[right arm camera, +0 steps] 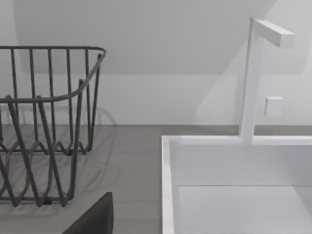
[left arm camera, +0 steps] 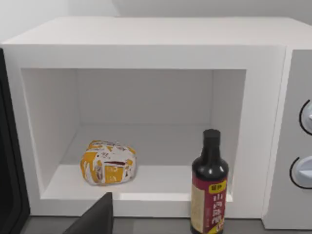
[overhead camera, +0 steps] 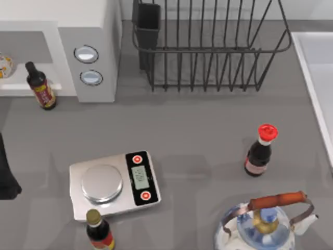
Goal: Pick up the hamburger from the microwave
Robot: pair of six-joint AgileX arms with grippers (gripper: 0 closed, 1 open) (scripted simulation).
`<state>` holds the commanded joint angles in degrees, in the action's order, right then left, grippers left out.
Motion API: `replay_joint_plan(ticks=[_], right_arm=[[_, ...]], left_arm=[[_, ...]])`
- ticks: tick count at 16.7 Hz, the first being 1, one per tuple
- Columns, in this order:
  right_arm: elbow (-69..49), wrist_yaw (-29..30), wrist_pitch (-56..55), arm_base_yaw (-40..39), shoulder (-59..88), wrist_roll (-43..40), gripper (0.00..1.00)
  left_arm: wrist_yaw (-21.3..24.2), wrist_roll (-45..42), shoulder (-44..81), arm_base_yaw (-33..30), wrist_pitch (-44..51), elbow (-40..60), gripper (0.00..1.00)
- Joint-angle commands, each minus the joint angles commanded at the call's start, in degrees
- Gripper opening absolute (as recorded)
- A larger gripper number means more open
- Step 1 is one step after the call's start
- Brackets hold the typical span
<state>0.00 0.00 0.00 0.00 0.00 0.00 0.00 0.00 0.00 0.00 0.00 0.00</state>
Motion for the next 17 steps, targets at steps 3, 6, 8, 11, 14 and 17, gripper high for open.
replay_joint_plan(ticks=[3,6,8,11,14,17], right_arm=[[0.0,0.0,0.0,0.0,0.0,0.0,1.00],[0.0,0.0,0.0,0.0,0.0,0.0,1.00],[0.0,0.0,0.0,0.0,0.0,0.0,1.00],[0.0,0.0,0.0,0.0,0.0,0.0,1.00],[0.0,0.0,0.0,0.0,0.0,0.0,1.00],[0.0,0.0,0.0,0.0,0.0,0.0,1.00]], left_arm=[[0.0,0.0,0.0,0.0,0.0,0.0,1.00],[0.0,-0.5,1.7,0.5,-1.3,1.0,1.00],[0.1,-1.6,5.8,1.5,-4.1,3.4,1.00],[0.3,-3.9,16.4,3.8,-10.9,9.1,1.00],[1.0,-6.5,32.0,6.3,-19.4,16.4,1.00],[2.0,-8.7,51.0,8.9,-28.4,24.2,1.00]])
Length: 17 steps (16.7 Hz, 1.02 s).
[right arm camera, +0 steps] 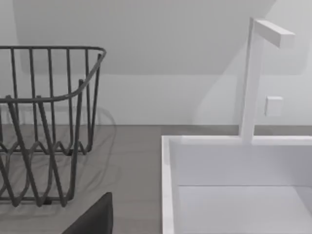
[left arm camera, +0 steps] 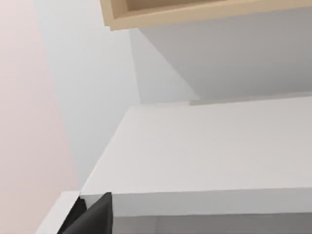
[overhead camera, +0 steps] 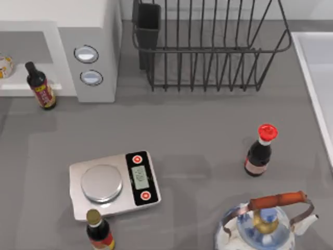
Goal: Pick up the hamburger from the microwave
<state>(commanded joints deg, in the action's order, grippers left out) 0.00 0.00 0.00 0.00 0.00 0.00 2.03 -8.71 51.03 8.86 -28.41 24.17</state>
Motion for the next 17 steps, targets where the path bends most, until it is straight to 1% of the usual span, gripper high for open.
replay_joint_plan(ticks=[7,10,14,17], right_arm=[[0.0,0.0,0.0,0.0,0.0,0.0,1.00],[0.0,0.0,0.0,0.0,0.0,0.0,1.00],[0.0,0.0,0.0,0.0,0.0,0.0,1.00],[0.0,0.0,0.0,0.0,0.0,0.0,1.00]], left_arm=[[4.4,-1.8,48.1,4.9,-18.4,16.9,1.00],[6.8,-1.0,65.7,6.1,-24.4,23.1,1.00],[10.0,0.9,82.6,6.4,-30.3,30.0,1.00],[11.9,2.2,89.5,5.4,-33.1,33.6,1.00]])
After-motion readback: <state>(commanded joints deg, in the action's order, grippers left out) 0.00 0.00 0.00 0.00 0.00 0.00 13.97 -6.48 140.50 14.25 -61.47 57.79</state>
